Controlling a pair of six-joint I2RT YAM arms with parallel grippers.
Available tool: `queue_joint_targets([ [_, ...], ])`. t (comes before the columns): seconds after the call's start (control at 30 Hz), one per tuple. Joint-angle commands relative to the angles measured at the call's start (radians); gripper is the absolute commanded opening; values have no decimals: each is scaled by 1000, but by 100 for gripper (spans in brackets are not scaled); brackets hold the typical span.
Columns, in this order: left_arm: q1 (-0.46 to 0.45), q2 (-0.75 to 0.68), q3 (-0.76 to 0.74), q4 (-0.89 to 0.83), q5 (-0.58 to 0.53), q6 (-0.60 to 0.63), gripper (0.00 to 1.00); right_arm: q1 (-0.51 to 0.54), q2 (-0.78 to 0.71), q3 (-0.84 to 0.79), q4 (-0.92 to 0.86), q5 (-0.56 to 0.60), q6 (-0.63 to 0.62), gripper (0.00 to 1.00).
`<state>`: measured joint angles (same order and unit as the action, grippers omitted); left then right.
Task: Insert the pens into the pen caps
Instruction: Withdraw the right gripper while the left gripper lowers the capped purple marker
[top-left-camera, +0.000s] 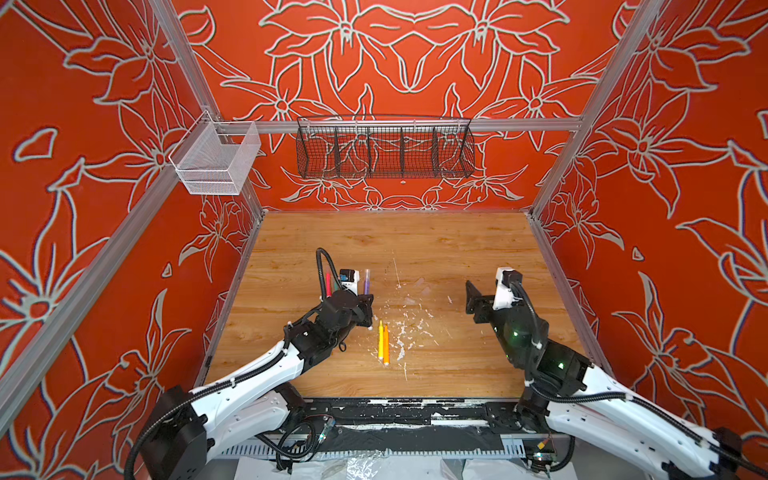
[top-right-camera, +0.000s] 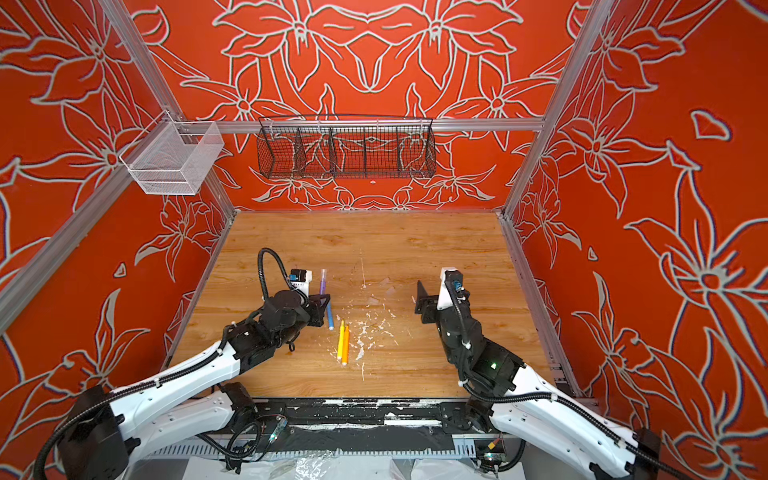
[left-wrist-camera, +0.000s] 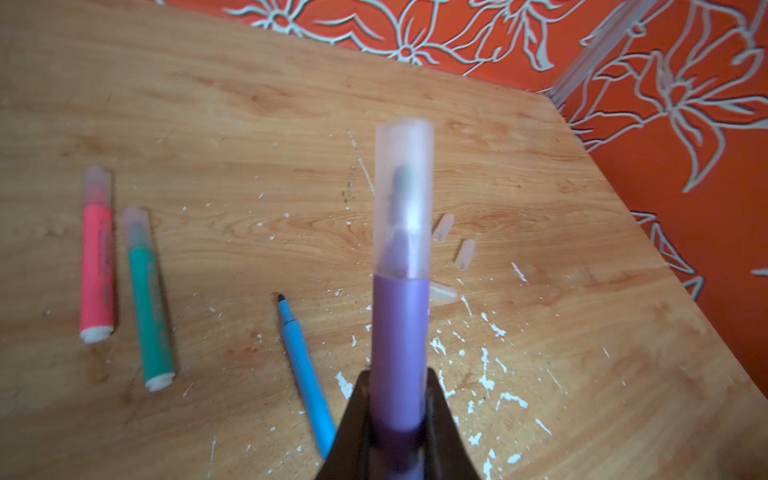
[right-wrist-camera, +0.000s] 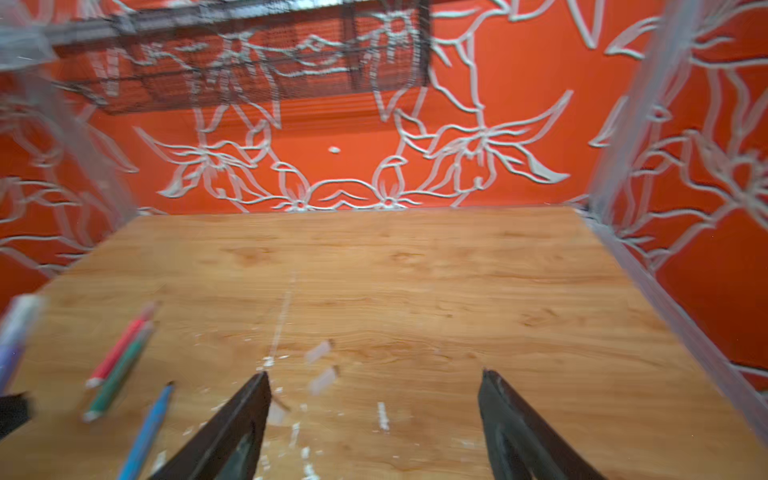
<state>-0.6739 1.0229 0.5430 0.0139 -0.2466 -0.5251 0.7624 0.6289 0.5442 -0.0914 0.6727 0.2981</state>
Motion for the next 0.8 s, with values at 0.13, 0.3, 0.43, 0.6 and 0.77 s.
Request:
queue_joint_targets([
  [0.13,22,116,58,-145,-169,-188,0,-276,100,-78,-26,-136,92,81],
  [0.3,78,206,36,-54,-150,-158,0,-349,283,-119,109,-148,129,76],
  [0.43,150,354,98,-66,-84,-144,0,-356,372,-59,77,-150,144,72],
  [0.6,184,541,223,-153,-92,-133,0,-356,390,-59,88,-177,138,71],
  [0.77,186,635,324,-251,-177,-131,0,-356,369,-80,103,-199,133,71],
])
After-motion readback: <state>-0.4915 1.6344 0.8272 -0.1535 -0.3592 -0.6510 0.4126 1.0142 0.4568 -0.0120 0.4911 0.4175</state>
